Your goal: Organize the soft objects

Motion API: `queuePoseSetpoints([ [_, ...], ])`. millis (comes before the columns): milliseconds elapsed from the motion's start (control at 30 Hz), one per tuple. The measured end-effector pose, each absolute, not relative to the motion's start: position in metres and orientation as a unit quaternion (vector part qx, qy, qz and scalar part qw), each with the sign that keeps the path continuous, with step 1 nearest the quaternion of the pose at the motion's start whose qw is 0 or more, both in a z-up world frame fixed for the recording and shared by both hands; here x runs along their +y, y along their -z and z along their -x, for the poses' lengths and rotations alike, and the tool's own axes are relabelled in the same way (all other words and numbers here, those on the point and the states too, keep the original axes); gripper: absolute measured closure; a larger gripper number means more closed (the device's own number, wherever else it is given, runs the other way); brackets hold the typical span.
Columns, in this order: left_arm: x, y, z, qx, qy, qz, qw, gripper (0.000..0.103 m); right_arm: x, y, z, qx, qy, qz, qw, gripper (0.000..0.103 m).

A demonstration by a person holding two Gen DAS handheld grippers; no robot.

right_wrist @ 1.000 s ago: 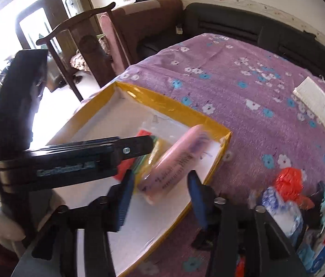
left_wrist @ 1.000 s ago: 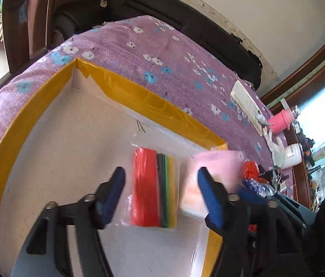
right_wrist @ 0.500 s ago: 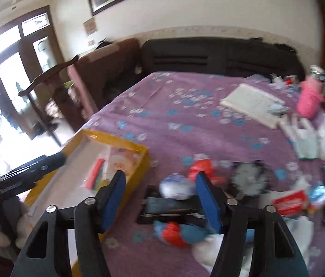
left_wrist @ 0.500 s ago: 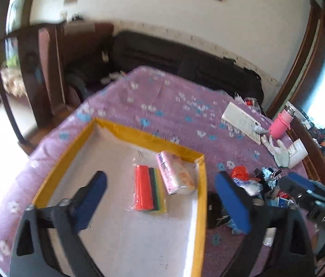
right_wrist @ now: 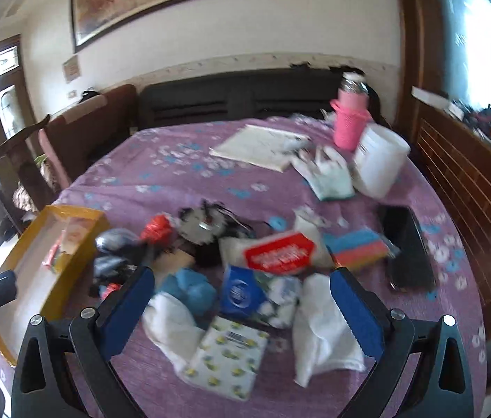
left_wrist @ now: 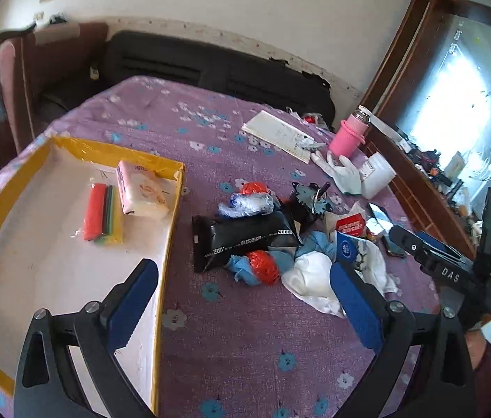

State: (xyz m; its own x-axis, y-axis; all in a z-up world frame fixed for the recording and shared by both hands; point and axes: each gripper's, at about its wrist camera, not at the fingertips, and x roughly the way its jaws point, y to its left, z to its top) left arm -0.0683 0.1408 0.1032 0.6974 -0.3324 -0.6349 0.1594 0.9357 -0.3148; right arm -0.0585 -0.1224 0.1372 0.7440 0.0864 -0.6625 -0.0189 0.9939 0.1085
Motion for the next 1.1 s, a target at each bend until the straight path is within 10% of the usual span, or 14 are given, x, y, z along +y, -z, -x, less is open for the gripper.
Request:
queuePoseSetpoints([
  [333,0.141,-0.119,0.101,0.3,0.016,0.081,0.951,0.004,-0.129,-0.166,0.094,0.245,0.001,-0.024,0.969,0.001],
  [767,0.156,-0.131,0.127,0.254,-0.027,0.063,0.965,0.004,-0.107,-0.12,0.067,0.366,0.02,0.018,0.93,0.004],
  [1000,0.174,-0.134,0.137,0.245,-0.009,0.096,0.965,0.004,-0.077,-0.077,0.043,0.46,-0.016,0.039,0.887,0.041],
  [1100,0.183,-0.134,0.139,0.245,-0.008,0.108,0.964,0.004,-0.067,-0.063,0.047,0.48,-0.022,0.044,0.876,0.042],
])
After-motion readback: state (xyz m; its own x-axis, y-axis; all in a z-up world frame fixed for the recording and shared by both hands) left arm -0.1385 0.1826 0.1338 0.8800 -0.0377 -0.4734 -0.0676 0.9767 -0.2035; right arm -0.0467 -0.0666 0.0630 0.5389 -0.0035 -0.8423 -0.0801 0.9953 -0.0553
